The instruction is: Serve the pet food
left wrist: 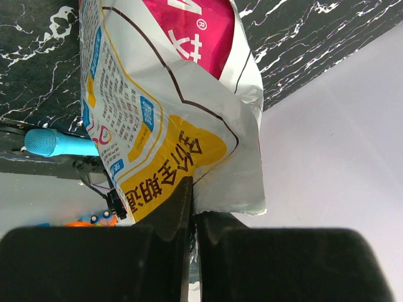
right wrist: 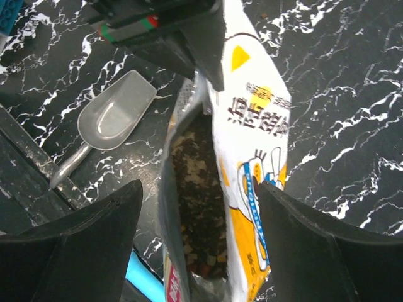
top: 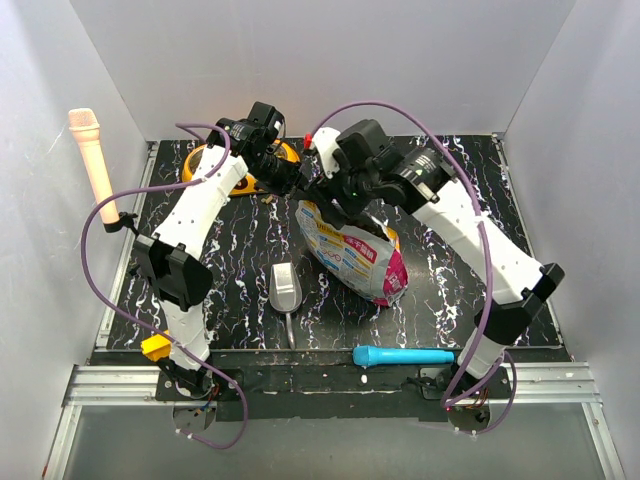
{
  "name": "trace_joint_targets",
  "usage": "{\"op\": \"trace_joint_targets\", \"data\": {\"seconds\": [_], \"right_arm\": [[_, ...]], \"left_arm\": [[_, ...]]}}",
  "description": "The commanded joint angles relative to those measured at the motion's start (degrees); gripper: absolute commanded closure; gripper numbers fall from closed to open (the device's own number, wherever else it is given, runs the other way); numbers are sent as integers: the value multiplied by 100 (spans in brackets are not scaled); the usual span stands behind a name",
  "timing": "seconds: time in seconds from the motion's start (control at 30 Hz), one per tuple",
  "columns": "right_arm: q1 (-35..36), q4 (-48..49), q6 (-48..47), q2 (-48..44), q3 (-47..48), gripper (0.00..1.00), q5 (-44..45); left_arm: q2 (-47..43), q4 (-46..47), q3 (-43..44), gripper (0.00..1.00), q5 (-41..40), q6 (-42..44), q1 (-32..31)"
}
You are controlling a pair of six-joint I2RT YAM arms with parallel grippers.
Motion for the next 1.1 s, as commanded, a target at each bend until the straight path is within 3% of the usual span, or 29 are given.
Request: {"op": "trace_joint_targets", "data": {"seconds": [0.0, 0.1, 0.23, 0.3, 0.47, 0.63, 0.7, 0.73, 0.8, 0.83, 0.87, 0.93, 1.07], "right_arm": [[187, 135, -52, 78, 244, 19, -108], [275, 30, -114, 218, 191, 19, 208], [425, 39, -158, 254, 15, 22, 1665], [425, 47, -245, 123, -195, 23, 1966], [416, 74, -518, -343, -925, 35, 1758], [416, -41, -448, -388, -934, 31, 1246], [416, -41, -492, -327, -864, 39, 1465], [416, -84, -492, -274, -794, 52, 1597], [433, -172, -370, -299, -636, 81, 1651], [434, -146, -325, -378, -679, 93, 1607], [434, -129, -333, -501, -766, 99, 1598], [434, -207, -421, -564, -864, 99, 1493], [434, -243, -474, -625, -873, 99, 1300]], "left_arm": [[-329, 86, 239, 100, -167, -173, 181], [-303, 42, 345, 100, -132, -182, 190], [-250, 59, 406, 100, -88, -200, 190], [-259, 86, 389, 100, -105, -208, 190], [-321, 279, 406, 100, -325, -165, 173], [-426, 489, 179, 100, -255, -208, 181], [-505, 595, 38, 100, -263, -200, 172], [-566, 613, -32, 99, -255, -208, 181], [-663, 630, -138, 77, -176, -200, 181], [-733, 692, -225, 57, -184, -113, 173], [-786, 666, -305, 44, -210, -51, 155], [-953, 727, -708, 32, -71, -76, 164], [-1287, 947, -1193, 23, 9, -287, -20]]}}
